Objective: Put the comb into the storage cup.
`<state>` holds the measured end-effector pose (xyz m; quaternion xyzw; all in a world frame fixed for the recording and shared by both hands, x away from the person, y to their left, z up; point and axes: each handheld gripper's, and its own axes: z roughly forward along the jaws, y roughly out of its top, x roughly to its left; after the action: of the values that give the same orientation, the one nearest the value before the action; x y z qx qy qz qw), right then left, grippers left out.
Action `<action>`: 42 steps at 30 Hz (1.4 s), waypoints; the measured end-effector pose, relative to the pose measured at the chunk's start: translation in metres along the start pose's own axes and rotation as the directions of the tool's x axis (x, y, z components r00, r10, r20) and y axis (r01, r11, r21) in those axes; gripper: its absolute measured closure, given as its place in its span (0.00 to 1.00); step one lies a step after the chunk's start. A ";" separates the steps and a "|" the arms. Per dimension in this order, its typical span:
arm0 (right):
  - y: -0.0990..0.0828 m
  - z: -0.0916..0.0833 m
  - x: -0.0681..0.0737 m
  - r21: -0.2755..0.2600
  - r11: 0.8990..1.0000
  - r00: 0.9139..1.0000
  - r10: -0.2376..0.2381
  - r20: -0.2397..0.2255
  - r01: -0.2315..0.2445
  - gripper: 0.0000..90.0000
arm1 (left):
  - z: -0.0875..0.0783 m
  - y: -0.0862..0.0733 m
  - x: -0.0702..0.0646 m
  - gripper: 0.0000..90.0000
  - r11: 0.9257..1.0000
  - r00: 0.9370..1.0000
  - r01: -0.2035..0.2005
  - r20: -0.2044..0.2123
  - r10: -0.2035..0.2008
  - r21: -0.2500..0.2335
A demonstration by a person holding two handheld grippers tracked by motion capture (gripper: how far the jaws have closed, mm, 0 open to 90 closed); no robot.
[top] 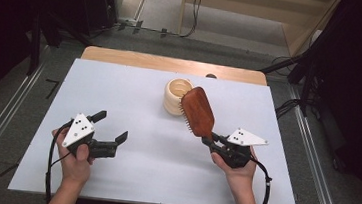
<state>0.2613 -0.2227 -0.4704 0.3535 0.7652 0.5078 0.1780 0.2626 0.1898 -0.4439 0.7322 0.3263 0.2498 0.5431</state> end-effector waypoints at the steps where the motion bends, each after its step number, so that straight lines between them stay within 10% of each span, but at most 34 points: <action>1: 0.000 0.000 0.000 -0.001 1.000 1.000 0.000 0.000 0.000 0.78 | 0.002 0.001 -0.001 0.08 1.000 1.000 -0.002 0.003 0.002 -0.001; 42: 0.000 0.017 0.025 -0.068 0.997 0.999 -0.024 0.028 0.026 0.78 | 0.066 0.034 -0.062 0.04 0.999 0.980 0.024 0.198 -0.015 -0.042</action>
<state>0.2547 -0.1939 -0.4756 0.3444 0.7494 0.5264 0.2066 0.2766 0.0950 -0.4306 0.7379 0.2724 0.1777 0.5914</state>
